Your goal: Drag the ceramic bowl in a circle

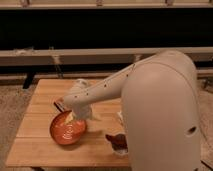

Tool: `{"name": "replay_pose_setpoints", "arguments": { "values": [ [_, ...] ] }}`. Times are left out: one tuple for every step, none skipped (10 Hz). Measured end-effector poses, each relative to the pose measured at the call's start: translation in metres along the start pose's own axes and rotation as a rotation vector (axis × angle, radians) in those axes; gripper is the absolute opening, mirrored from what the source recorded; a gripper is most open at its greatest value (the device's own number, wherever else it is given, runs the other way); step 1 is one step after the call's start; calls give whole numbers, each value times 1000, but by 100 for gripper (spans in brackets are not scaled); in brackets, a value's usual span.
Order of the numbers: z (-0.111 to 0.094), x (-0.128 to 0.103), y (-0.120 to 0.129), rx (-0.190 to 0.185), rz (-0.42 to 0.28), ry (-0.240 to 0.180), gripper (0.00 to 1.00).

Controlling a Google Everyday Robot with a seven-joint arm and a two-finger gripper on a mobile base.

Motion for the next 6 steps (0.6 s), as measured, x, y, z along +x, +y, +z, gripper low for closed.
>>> {"name": "replay_pose_setpoints", "arguments": {
  "values": [
    [-1, 0, 0, -3, -2, -1, 99],
    [-2, 1, -2, 1, -7, -1, 99],
    [-1, 2, -5, 6, -8, 0, 99],
    [0, 4, -7, 7, -7, 0, 99],
    [2, 5, -7, 9, -9, -2, 99],
    [2, 5, -9, 10, -9, -4, 99]
  ]
}}
